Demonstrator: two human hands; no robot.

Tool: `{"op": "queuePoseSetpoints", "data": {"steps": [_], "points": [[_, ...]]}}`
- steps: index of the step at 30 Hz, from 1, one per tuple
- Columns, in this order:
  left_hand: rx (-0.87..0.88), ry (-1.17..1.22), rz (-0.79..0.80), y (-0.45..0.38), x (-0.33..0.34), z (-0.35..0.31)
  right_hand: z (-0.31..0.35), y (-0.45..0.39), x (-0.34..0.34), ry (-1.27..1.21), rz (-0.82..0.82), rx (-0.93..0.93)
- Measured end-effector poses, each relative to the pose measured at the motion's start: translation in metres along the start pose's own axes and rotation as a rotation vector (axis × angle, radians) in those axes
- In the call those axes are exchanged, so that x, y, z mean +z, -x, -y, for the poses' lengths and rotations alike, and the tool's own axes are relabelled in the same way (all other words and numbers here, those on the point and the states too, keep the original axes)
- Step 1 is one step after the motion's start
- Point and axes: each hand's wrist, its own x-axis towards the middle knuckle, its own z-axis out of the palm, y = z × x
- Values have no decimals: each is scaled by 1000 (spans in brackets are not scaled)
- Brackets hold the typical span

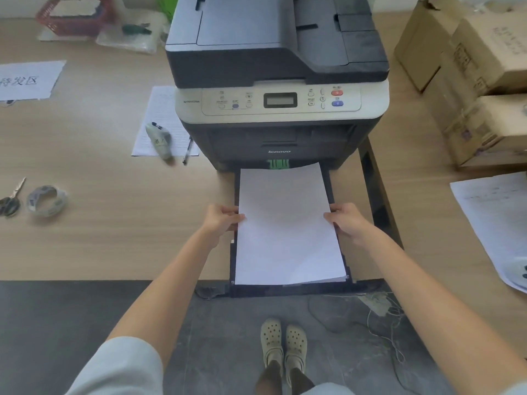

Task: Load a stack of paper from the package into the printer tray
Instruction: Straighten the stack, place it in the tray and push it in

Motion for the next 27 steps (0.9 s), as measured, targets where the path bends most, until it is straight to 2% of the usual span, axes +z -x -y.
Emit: {"op": "queuePoseSetpoints", "data": {"steps": [5,11,18,27], "points": [[5,16,-14,-15,5,-7,4,-12,0,-34,-40,27],[-31,36,-117,-25,14,-8,14,-22,8,-98,-107,37],[-40,-52,-220,-30,21,-10,12,-33,13,-54,-151,65],[26,-151,-258,-28,31,-13,10,-39,13,99,-210,44]]}}
